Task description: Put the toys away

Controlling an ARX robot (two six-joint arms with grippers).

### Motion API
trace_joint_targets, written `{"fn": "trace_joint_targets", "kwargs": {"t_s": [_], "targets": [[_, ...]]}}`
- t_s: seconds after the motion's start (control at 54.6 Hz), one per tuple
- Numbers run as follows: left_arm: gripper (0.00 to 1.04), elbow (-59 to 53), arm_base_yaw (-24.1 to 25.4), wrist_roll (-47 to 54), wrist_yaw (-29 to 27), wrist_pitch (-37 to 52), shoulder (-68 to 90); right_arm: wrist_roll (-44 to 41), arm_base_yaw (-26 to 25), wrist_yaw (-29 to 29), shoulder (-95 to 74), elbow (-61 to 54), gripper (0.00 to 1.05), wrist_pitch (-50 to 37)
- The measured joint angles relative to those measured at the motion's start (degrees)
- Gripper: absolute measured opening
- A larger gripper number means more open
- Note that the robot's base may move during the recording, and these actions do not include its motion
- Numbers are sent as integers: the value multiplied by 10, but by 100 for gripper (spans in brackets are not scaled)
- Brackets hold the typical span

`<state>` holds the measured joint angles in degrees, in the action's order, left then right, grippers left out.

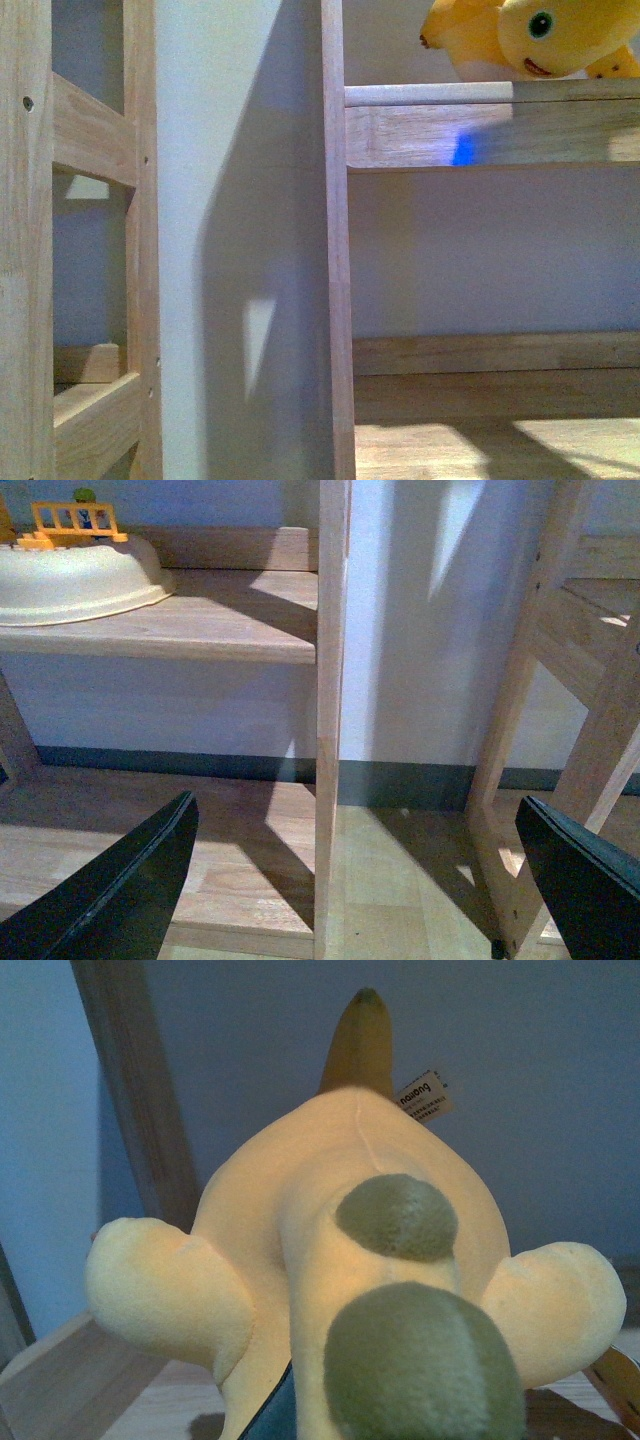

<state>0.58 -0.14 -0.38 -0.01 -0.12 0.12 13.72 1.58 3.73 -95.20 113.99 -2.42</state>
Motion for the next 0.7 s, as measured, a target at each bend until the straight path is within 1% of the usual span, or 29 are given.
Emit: {"fn": "trace_joint_targets", "kwargs": {"t_s": [0.311,0.495,0.605,0.623,0.678,0.696], "targets": [[98,0,0,0,0,0,0,62,27,-26,-97,131,7,54],[98,0,0,0,0,0,0,96,37,-31,-124,149,7,62],[98,0,0,0,0,0,0,97,41,-43,-127,153,7,74],[98,0,0,0,0,0,0,96,41,-43,-127,153,9,75],[98,0,0,0,0,0,0,96,41,-43,-127,153,22,77],[98,0,0,0,0,0,0,96,41,-44,-127,153,23,78]]}}
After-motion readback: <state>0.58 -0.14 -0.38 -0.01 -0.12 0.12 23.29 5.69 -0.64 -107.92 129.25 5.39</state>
